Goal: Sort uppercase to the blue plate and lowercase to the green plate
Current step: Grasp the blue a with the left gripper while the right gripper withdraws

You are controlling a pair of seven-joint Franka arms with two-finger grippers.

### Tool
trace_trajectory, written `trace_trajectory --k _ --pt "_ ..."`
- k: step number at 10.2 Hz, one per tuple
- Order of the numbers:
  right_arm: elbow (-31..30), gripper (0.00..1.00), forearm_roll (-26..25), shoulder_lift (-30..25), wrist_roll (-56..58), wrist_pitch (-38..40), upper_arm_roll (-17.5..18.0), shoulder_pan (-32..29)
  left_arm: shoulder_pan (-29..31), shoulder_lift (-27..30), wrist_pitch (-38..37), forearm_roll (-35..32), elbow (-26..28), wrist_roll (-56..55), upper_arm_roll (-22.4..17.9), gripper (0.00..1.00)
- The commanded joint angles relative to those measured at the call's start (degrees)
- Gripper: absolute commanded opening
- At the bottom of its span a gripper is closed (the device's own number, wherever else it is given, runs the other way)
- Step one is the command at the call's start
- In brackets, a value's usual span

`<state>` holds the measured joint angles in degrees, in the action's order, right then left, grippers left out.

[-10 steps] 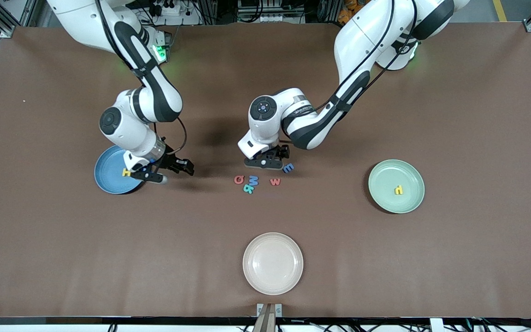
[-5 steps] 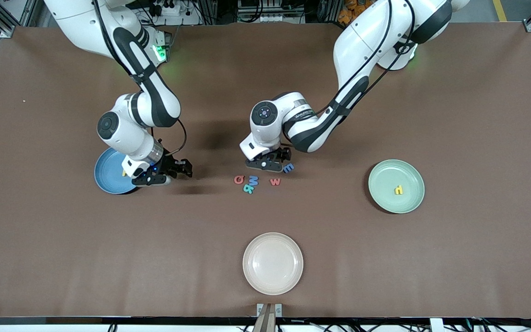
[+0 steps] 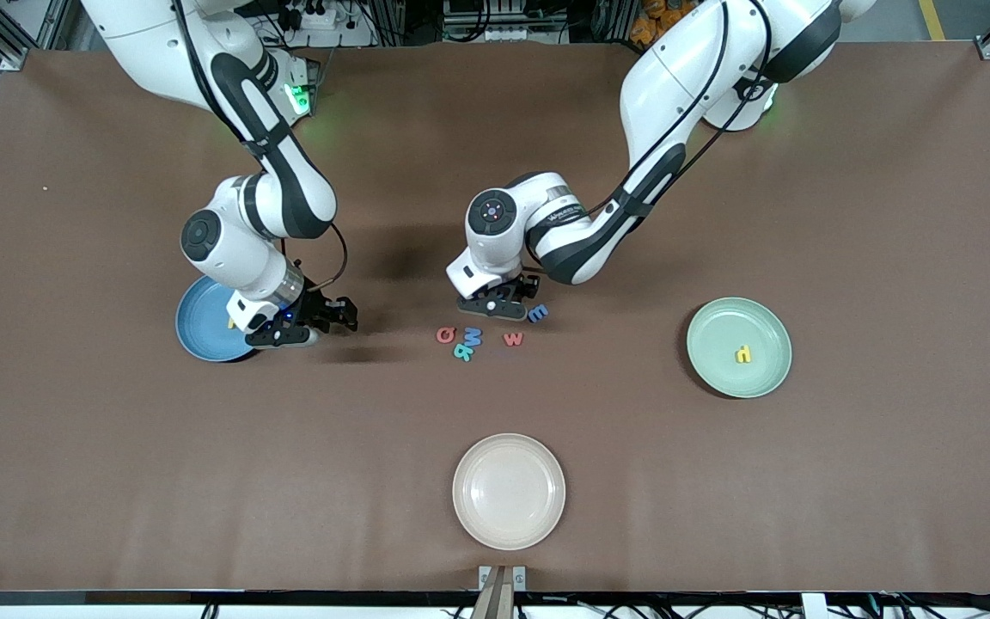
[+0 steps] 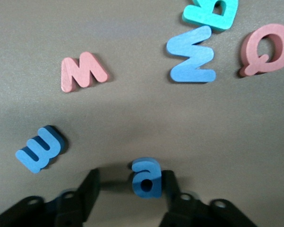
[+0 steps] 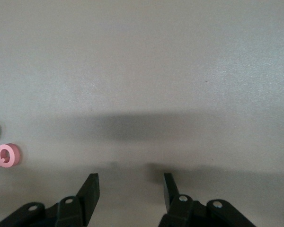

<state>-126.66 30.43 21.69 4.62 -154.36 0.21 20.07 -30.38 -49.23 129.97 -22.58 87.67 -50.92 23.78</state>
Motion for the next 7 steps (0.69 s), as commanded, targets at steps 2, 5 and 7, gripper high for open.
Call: trace_trajectory --k 2,5,7 --pt "0.8 0.63 1.5 0.8 1.4 0.2 0.4 -0.6 -0.4 0.0 -0.2 1.2 -0.6 -1.3 -0.1 0.0" --pt "1.2 0.62 1.7 0.9 0.6 0.2 0.5 -0.1 1.3 2.5 -0.5 1.5 -0.5 -2.0 -0.1 0.0" --pt "3.6 0.62 1.7 1.6 -3.8 0.2 0.5 3.0 7.8 5.9 -7.8 5.5 -0.1 -1.8 0.4 0.0"
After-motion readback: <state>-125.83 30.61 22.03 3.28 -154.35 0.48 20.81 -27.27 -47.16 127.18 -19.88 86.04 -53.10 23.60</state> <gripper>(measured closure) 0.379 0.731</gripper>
